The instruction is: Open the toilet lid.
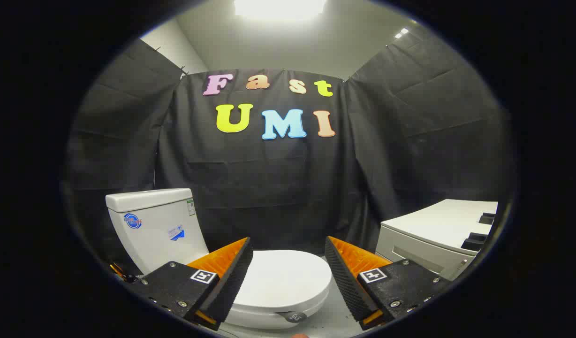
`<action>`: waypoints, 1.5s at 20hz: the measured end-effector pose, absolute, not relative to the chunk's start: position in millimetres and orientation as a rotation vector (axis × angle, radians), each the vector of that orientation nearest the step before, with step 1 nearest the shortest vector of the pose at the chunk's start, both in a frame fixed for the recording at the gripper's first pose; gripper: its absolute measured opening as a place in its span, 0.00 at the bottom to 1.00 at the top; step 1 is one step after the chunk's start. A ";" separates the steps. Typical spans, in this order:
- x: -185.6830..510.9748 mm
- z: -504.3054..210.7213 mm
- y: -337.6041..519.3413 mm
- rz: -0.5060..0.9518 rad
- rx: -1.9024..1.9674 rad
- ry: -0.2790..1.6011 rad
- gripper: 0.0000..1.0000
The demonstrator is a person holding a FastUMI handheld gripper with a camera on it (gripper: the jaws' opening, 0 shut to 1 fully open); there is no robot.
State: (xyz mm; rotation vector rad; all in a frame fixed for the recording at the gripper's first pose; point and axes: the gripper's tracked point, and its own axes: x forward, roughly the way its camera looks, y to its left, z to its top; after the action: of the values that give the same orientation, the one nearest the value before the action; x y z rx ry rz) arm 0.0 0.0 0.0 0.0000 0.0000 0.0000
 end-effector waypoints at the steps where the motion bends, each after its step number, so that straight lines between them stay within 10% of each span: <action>1: 0.5 -1.2 0.2 0.001 0.000 0.001 0.95; 30: 18.3 -51.0 3.0 0.087 0.093 0.127 0.95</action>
State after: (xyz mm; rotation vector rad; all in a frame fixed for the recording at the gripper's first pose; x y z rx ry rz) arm 18.3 3.0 -51.0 0.0935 0.1274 0.0872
